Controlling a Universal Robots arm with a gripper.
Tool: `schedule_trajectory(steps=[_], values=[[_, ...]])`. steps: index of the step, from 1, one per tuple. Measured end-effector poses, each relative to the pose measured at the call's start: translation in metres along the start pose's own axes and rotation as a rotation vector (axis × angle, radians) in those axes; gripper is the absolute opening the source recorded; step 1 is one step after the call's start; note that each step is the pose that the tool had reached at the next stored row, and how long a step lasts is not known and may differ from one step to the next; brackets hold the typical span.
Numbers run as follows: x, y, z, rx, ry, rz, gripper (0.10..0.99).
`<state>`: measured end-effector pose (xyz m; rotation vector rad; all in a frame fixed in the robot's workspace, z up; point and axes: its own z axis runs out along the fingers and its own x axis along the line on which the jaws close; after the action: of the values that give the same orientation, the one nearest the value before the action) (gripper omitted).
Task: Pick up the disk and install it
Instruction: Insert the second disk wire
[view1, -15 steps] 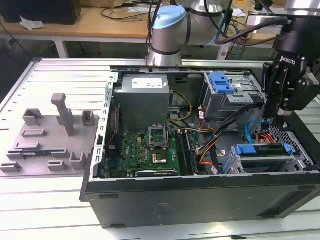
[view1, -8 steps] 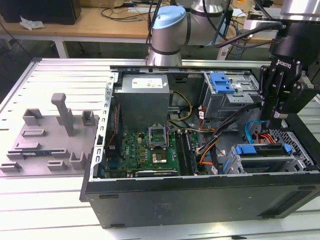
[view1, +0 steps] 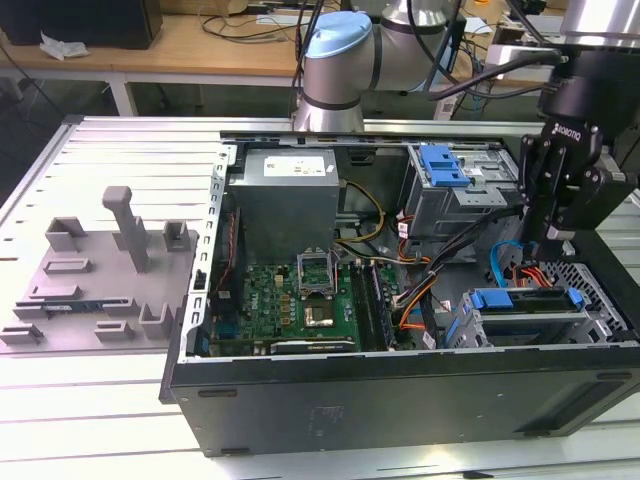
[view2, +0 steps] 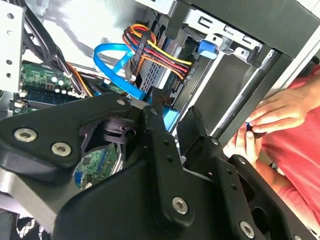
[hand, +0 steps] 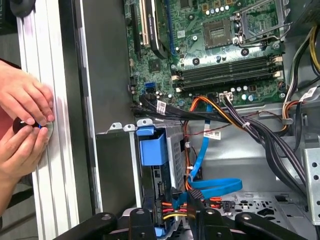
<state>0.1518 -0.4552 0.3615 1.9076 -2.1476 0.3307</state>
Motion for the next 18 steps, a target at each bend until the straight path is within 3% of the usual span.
schedule_trajectory(steps=[2,3,18], values=[[-0.0001,0.0,0.0002,0.003,0.002,0.001,0.376],[-0.0002,0.0001,0.0004,0.003,0.0023,0.001,0.302],[-0.0005,0.0031,0.0009,0.0,0.0023,0.007,0.29]])
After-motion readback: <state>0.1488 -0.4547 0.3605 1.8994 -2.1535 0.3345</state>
